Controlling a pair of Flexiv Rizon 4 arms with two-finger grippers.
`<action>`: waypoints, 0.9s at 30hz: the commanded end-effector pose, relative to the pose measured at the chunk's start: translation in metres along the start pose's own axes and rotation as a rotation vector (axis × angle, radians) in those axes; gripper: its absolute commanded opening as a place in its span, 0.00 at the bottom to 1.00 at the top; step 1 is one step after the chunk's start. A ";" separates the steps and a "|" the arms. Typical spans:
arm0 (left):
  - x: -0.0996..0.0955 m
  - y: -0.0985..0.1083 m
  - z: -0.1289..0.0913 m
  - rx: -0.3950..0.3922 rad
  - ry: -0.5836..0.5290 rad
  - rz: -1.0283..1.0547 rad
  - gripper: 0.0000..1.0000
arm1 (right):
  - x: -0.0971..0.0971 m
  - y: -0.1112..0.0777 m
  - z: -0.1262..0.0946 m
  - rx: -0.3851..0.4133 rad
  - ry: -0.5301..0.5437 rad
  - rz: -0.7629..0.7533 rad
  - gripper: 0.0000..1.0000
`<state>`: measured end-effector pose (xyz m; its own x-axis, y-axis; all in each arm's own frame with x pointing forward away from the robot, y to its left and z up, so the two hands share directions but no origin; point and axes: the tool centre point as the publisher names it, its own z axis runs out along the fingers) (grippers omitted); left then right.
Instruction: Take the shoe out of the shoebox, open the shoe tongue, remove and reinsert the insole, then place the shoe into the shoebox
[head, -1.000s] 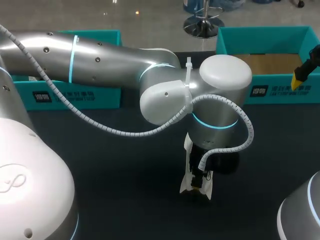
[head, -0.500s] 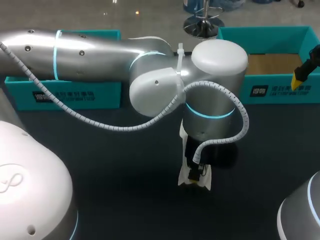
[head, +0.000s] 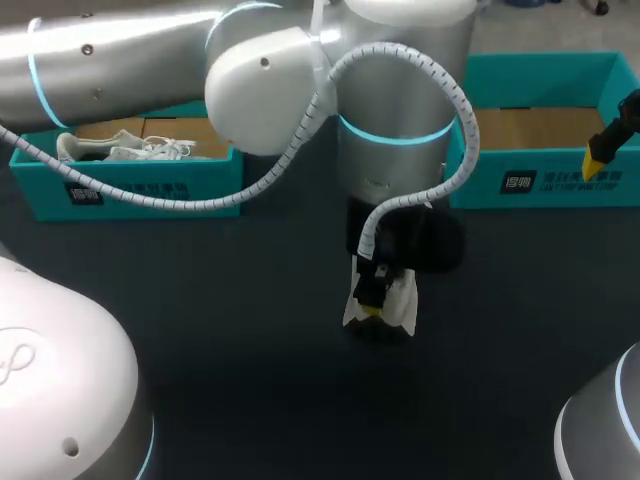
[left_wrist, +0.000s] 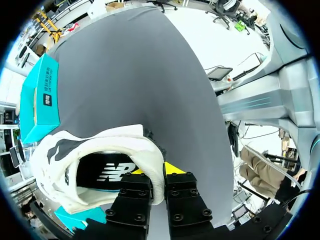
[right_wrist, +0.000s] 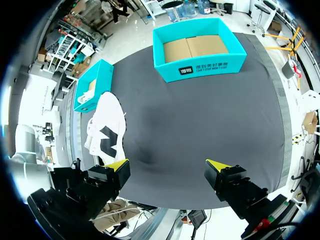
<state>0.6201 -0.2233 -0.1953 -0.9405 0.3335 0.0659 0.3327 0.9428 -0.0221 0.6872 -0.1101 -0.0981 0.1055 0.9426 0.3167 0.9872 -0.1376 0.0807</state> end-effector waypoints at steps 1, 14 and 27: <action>0.001 0.010 -0.033 0.012 -0.018 0.002 0.00 | 0.001 0.003 0.000 0.007 -0.003 0.000 1.00; 0.001 0.010 -0.033 0.012 -0.018 0.002 0.00 | 0.001 0.003 0.000 0.007 -0.003 0.000 1.00; -0.036 0.098 -0.081 0.005 0.298 0.455 0.00 | 0.001 0.003 0.000 0.007 -0.003 0.000 1.00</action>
<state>0.6662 -0.1695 -0.1298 -0.8300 0.5117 0.2219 0.5145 0.8560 -0.0495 0.6872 -0.1101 -0.0981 0.1055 0.9426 0.3167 0.9872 -0.1376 0.0806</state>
